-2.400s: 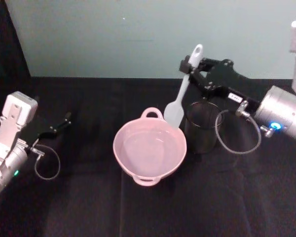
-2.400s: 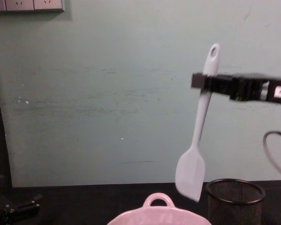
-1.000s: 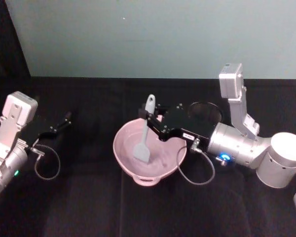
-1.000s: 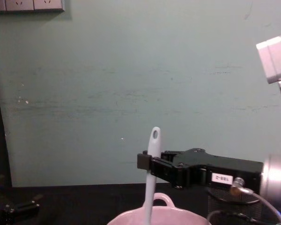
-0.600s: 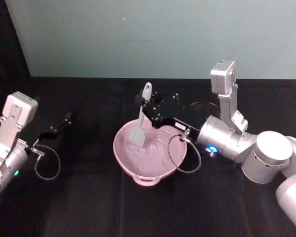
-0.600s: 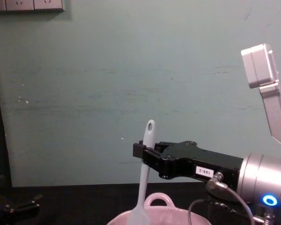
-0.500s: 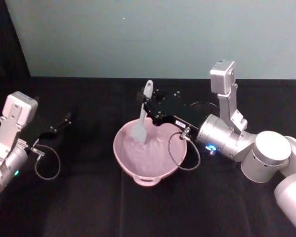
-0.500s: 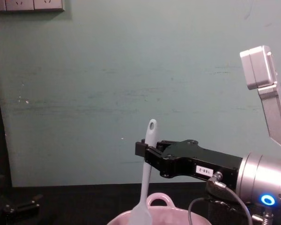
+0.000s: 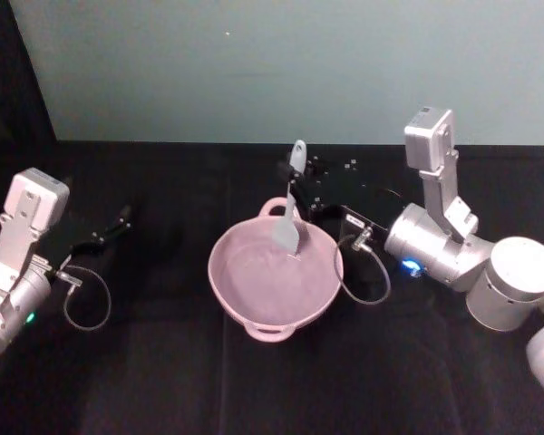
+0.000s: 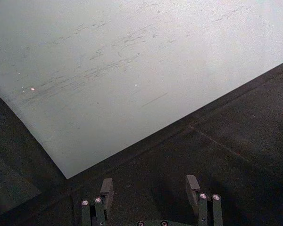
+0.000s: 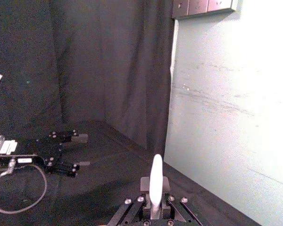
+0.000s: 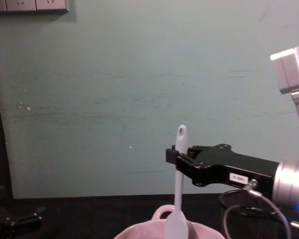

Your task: Use the one hand to pick up the spoon and stir the clear water in the bowl.

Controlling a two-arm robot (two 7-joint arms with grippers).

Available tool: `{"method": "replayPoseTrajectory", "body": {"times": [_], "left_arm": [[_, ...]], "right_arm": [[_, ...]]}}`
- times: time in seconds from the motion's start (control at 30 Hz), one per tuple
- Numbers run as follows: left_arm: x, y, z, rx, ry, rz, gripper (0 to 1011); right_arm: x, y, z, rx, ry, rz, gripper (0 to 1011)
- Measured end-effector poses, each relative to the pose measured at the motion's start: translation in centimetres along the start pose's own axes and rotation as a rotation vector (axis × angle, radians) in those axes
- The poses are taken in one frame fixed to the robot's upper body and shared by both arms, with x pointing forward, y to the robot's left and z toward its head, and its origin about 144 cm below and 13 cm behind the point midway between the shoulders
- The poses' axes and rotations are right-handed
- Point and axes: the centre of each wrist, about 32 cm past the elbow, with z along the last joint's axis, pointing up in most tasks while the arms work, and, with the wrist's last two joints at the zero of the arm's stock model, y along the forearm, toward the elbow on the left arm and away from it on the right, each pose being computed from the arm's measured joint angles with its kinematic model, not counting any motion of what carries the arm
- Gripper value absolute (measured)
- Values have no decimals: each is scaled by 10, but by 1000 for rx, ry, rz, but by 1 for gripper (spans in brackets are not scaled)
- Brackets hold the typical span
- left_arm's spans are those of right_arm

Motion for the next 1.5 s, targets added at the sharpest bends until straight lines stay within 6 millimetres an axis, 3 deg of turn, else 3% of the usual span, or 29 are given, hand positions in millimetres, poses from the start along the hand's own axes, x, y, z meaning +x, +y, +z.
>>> {"method": "replayPoseTrajectory", "body": {"times": [0.47, 0.9, 1.13, 1.5], "left_arm": [[0, 0, 0, 0, 0, 0, 1011], [0, 0, 0, 0, 0, 0, 1011], [0, 0, 0, 0, 0, 0, 1011], [0, 0, 0, 0, 0, 0, 1011]], "right_arm": [[-18, -27, 6, -19, 54, 66, 114], [-33, -5, 1, 13, 93, 95, 114], [-29, 11, -4, 25, 79, 61, 114], [-17, 13, -5, 19, 14, -33, 114]]}}
